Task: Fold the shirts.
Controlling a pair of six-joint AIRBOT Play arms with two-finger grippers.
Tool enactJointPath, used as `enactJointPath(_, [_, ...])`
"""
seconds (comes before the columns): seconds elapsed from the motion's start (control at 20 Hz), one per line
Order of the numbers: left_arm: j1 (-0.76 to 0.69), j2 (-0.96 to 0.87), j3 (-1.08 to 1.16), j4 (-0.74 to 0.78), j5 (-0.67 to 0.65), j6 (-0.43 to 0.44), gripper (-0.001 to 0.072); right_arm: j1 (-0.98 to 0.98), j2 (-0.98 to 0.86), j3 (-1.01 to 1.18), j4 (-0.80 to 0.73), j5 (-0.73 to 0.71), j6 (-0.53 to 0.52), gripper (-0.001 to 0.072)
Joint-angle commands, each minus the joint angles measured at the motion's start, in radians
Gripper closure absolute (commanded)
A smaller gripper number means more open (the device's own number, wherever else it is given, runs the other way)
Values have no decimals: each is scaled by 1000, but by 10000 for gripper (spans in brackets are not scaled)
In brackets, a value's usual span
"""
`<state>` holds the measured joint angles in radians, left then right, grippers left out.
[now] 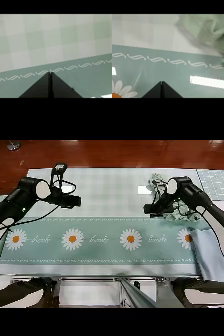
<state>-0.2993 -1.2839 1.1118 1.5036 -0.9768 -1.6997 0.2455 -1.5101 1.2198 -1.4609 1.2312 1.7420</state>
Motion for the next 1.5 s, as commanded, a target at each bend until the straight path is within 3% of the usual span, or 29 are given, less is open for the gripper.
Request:
enactJointPath(0.0, [0,-1,0,0,0,0,687,1,-1,0,0,0,0,685])
enactJointPath(0.65, [0,-1,0,0,1,0,687,1,-1,0,1,-1,0,685])
enactJointPath(0.9, [0,-1,-1,0,126,0,686,0,-1,0,-60,-185,0,681])
enactJointPath(0.95, [0,-4,-2,0,183,0,685,0,-1,0,-118,-243,5,554])
enactJointPath(1.0, [2,-10,-2,0,243,4,608,0,-1,3,-178,-295,39,66])
enactJointPath(1.05, [2,-18,-2,1,302,30,232,0,-1,13,-236,-331,44,74])
enactJointPath(1.1, [3,-26,-1,2,345,52,3,-9,-1,33,-308,-346,49,74])
enactJointPath(1.25, [14,-33,-1,16,365,91,6,-114,-1,80,-469,-350,186,75])
enactJointPath(1.45, [25,-34,-2,19,364,91,6,-329,-46,82,-360,-342,238,76])
